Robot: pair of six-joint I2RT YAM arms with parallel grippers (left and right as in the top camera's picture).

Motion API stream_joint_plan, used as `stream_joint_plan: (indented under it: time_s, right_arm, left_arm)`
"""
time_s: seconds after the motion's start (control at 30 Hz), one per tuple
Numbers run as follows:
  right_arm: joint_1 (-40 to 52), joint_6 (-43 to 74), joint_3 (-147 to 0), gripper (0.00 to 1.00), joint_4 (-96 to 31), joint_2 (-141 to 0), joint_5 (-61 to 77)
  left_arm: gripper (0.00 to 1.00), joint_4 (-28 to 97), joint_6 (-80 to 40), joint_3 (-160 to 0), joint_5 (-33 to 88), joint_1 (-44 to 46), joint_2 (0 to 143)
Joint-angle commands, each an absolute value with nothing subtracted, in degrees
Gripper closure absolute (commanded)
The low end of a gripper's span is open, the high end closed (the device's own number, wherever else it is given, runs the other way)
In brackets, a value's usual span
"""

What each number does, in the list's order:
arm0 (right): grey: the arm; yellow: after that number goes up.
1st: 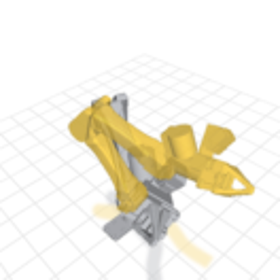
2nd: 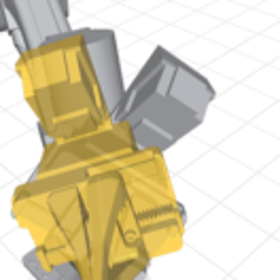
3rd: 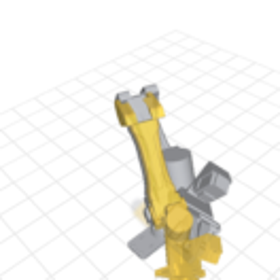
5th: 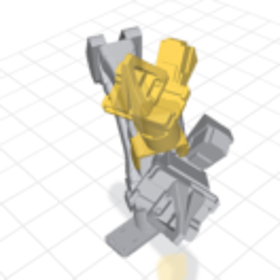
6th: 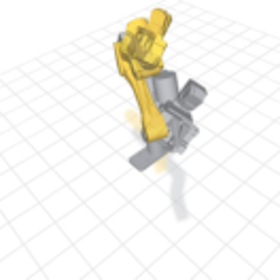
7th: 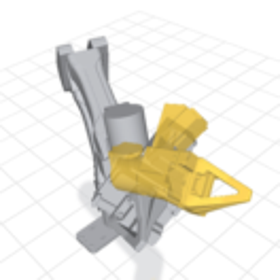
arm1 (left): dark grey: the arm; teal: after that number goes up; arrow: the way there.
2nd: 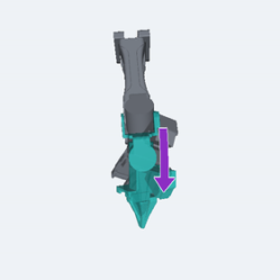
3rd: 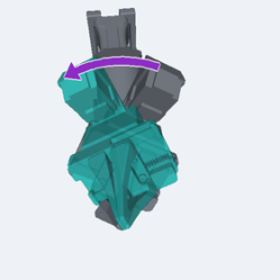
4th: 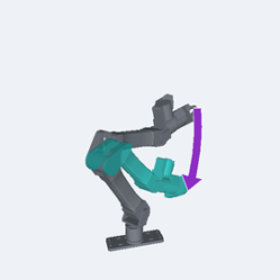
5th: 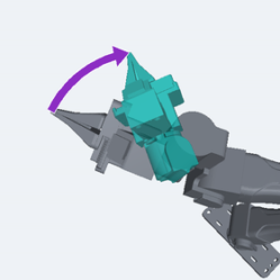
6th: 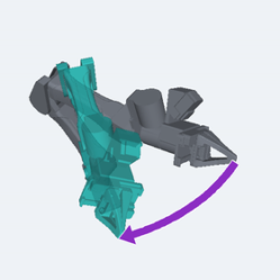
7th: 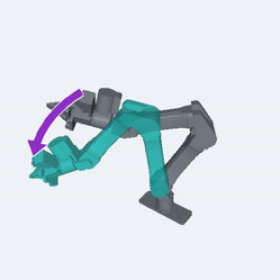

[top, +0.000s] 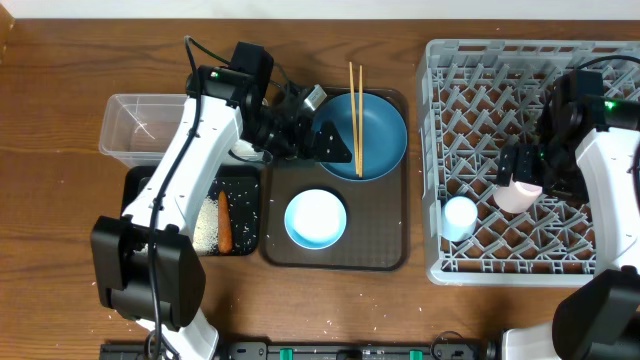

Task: Sort waste into correct bins and load items into the dishwasher rack
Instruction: 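Release the pink cup in the rack with the right gripper, then move the left gripper down to the light-blue bowl on the tray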

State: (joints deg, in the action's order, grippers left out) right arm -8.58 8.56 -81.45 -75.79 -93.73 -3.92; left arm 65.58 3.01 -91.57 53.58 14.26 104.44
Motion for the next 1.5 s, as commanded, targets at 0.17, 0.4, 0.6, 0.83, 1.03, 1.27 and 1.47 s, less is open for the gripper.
stream_joint_plan:
  time_s: [0.17,0.4,0.6,0.83,1.03,1.27,1.47]
  right_arm:
    - [-9.0,8.7,-81.3,0.01,-75.9,-94.0,-4.5]
    - [-9.0,8.7,-81.3,0.01,-75.9,-94.0,-4.5]
    - [-9.0,8.7,-81.3,0.01,-75.9,-94.0,-4.5]
    - [-9.0,8.7,-81.3,0.01,-75.9,-94.0,-4.5]
    - [-9.0,8.7,-81.3,0.01,-75.9,-94.0,-4.5]
    - [-9.0,8.7,-81.3,0.01,-75.9,-94.0,-4.5]
    - [-9.0,8.7,-81.3,0.01,-75.9,-94.0,-4.5]
  left_arm:
    - [0.00,65.7,3.4,-91.7,53.2,14.2,103.5]
    - [0.00,62.1,3.4,-91.7,53.3,14.2,103.5]
    - [0.02,60.0,0.0,-91.7,53.2,14.3,103.5]
    - [0.19,70.6,-0.1,-91.7,35.8,17.3,102.1]
    - [0.28,75.5,-6.6,-91.7,19.9,22.7,97.9]
    - [0.28,78.9,-15.8,-90.6,6.5,26.0,91.3]
    - [0.28,76.8,-15.8,-83.5,6.5,26.2,88.8]
